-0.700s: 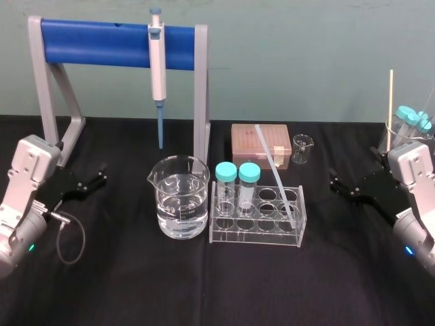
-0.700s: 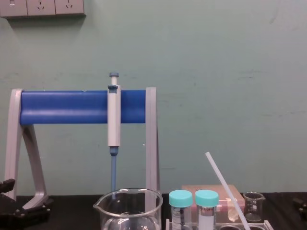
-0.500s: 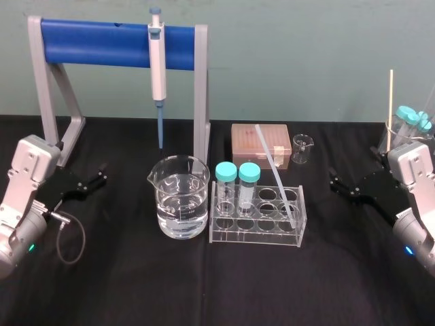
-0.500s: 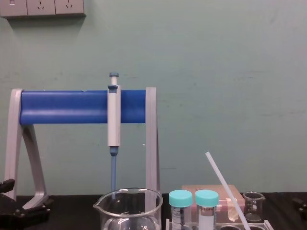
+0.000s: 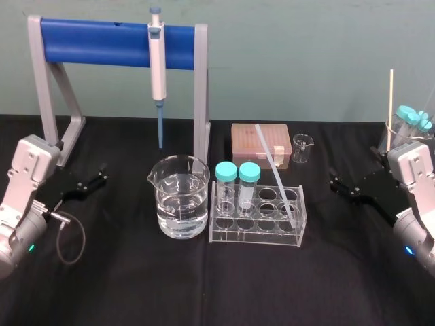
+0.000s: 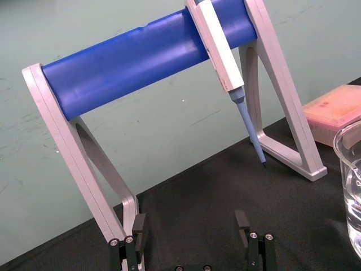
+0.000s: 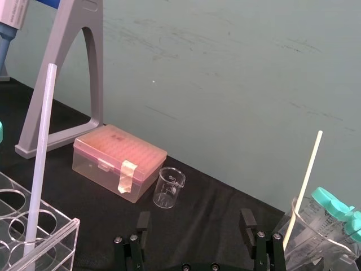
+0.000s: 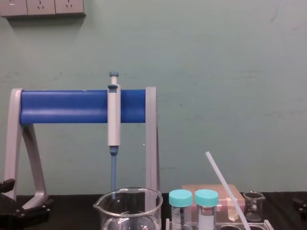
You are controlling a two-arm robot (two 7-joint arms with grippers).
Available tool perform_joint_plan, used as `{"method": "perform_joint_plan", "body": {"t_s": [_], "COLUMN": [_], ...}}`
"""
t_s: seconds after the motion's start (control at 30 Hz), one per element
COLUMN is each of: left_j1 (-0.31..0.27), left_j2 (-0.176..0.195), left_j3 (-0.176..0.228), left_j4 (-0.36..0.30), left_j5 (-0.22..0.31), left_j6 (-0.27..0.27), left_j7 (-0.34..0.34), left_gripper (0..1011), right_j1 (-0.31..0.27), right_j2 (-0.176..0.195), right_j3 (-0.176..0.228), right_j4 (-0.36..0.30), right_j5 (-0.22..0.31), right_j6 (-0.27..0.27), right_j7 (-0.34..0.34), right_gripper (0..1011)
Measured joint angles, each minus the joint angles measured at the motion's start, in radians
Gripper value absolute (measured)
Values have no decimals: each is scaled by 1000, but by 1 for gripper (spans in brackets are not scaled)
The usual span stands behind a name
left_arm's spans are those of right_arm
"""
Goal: Pick up the stirring rod with one hand, then place it down.
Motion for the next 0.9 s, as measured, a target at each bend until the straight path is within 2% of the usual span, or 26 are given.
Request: {"method": "perform_joint_plan", "body": {"t_s": [0.9], "left_j1": [0], "left_j2": [0], "left_j3": [0], "left_j4": [0], "left_j5": [0], "left_j6": [0], "left_j7": [0], "left_gripper": [1000], "right_j1": [0], "right_j2": [0], "right_j3": [0], "right_j4": [0], "right_j5": [0], "right_j6": [0], "right_j7": [0], "right_gripper": [1002]}}
